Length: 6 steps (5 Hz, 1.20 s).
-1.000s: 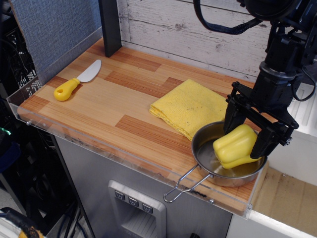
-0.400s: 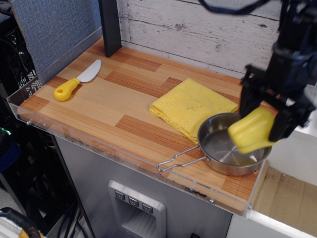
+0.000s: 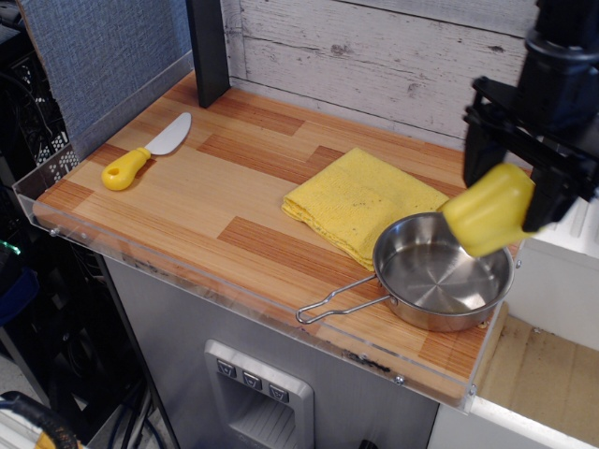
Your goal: Place the yellow pepper to the right of the yellow spoon.
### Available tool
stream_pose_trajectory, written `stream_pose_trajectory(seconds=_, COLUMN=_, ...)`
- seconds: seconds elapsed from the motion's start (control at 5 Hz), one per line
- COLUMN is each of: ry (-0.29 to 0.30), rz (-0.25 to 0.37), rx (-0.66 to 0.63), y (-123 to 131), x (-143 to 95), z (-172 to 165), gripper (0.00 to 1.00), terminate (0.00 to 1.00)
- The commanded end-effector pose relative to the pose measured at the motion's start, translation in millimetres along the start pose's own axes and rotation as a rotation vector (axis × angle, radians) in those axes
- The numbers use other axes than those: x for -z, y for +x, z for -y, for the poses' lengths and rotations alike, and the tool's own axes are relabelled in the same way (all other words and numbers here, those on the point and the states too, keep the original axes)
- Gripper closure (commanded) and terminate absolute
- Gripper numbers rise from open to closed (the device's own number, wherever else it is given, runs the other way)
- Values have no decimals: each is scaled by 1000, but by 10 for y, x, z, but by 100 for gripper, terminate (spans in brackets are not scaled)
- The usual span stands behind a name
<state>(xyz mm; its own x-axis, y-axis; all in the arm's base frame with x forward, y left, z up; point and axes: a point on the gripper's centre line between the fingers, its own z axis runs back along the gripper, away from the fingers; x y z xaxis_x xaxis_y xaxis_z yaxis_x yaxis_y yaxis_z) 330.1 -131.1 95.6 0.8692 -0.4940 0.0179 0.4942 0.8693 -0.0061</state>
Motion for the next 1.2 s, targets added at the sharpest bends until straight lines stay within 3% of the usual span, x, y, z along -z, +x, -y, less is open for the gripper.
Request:
stream_pose_trajectory(seconds=0.0, ry=47, rz=9, rx=-263, y=-253, x=-321, z=-670, gripper=100, terminate=0)
stream_pose_trajectory(seconds=0.2, ry=34, rz=-26, rx=-436, y=-451, x=-333, z=-1040, gripper=100, terminate=0)
stream_pose_trajectory(seconds=0.4, ry=49, rz=-6, rx=-541, y=-670, x=-358, z=-1317, gripper=100, terminate=0)
stream_pose_trajectory(seconds=0.6, ry=118, rz=50, rx=-582, y=-854, x=-336, z=-1580, gripper=100, terminate=0)
stream_pose_trajectory(seconds=1.0, ry=185, rz=13, rx=-672, y=-1034, x=-299, z=-2106, gripper=100, terminate=0)
